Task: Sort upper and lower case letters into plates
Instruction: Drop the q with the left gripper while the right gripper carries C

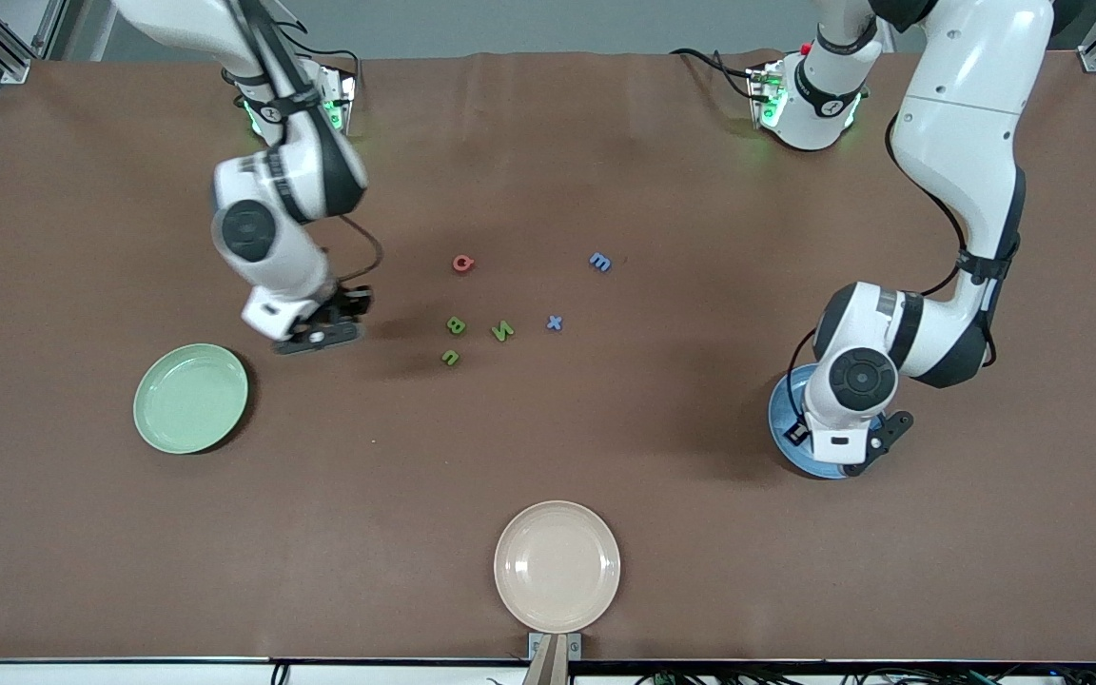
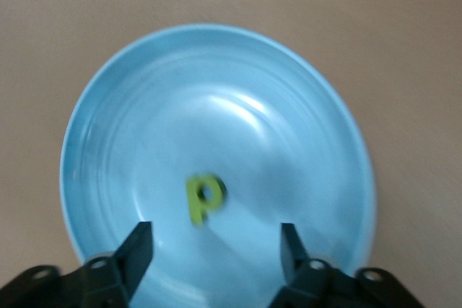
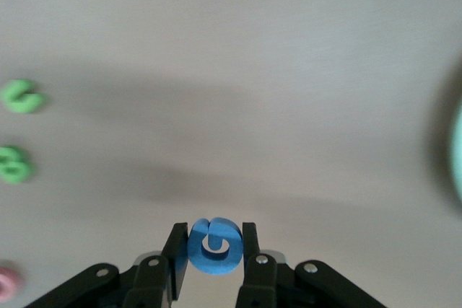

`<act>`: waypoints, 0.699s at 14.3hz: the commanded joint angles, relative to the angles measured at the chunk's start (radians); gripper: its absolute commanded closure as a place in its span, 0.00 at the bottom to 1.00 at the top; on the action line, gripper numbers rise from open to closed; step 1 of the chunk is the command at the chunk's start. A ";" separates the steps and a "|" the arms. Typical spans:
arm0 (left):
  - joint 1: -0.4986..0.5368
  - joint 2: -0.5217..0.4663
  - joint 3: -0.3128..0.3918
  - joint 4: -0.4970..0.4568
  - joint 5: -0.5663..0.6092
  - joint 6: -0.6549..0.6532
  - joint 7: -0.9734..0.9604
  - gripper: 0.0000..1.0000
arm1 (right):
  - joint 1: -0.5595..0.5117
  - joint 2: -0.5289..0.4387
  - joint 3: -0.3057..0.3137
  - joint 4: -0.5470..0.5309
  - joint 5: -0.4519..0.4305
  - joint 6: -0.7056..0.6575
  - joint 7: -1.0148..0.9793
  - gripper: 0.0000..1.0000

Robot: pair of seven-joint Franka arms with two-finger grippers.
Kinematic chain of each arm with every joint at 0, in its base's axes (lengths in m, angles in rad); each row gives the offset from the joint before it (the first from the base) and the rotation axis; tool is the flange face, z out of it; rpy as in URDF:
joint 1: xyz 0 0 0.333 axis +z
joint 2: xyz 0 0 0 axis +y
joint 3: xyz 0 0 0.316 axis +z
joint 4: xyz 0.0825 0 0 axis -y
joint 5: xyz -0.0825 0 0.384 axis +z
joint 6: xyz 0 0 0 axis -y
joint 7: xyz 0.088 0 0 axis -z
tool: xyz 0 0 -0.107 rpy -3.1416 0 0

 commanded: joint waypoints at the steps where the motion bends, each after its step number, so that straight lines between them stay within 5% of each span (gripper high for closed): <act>1: -0.082 -0.035 -0.062 0.111 -0.056 -0.145 -0.092 0.00 | -0.120 -0.007 -0.024 -0.032 -0.012 0.049 -0.163 0.85; 7: -0.278 0.102 -0.110 0.369 -0.242 -0.136 -0.354 0.00 | -0.347 0.102 -0.021 -0.027 -0.009 0.200 -0.415 0.85; 10: -0.361 0.184 -0.110 0.407 -0.309 0.070 -0.560 0.01 | -0.380 0.166 -0.018 -0.023 0.002 0.266 -0.450 0.84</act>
